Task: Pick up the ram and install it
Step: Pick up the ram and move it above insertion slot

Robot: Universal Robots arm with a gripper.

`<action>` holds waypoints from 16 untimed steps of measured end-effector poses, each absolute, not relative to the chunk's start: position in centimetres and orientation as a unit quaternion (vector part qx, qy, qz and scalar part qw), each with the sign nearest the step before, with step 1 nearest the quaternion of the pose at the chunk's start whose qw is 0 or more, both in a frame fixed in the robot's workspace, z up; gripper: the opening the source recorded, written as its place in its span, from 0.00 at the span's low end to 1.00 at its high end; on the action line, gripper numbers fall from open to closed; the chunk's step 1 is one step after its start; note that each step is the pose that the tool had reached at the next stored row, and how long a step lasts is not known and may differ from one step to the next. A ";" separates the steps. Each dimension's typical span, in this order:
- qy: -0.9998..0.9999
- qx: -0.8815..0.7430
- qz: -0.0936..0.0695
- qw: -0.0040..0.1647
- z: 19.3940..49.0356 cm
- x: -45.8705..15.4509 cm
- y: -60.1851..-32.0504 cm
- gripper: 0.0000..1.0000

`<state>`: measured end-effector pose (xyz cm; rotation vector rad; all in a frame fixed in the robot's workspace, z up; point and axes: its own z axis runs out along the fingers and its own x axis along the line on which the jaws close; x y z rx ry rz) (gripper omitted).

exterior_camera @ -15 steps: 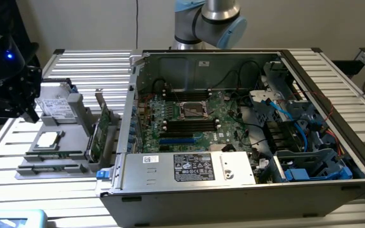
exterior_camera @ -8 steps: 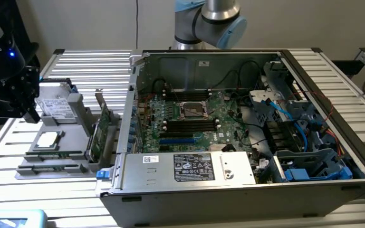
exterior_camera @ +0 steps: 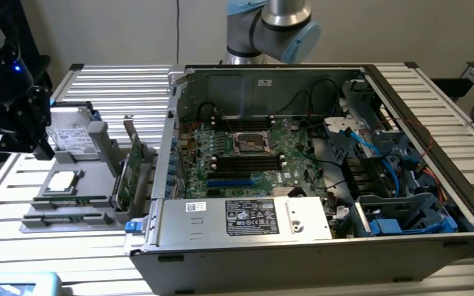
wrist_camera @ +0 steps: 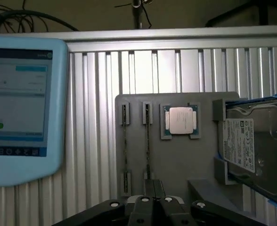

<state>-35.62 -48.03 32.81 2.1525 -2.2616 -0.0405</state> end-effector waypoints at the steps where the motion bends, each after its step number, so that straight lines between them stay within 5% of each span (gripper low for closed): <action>1: -0.724 0.689 -0.013 0.010 32.8 -35.6 -48.0 0.11; 9: -0.724 0.689 -0.013 0.010 32.8 -35.6 -48.0 0.11; 14: -0.724 0.689 -0.012 0.009 32.8 -35.6 -48.0 0.36; 16: -0.724 0.689 -0.012 0.009 32.8 -35.6 -48.0 0.36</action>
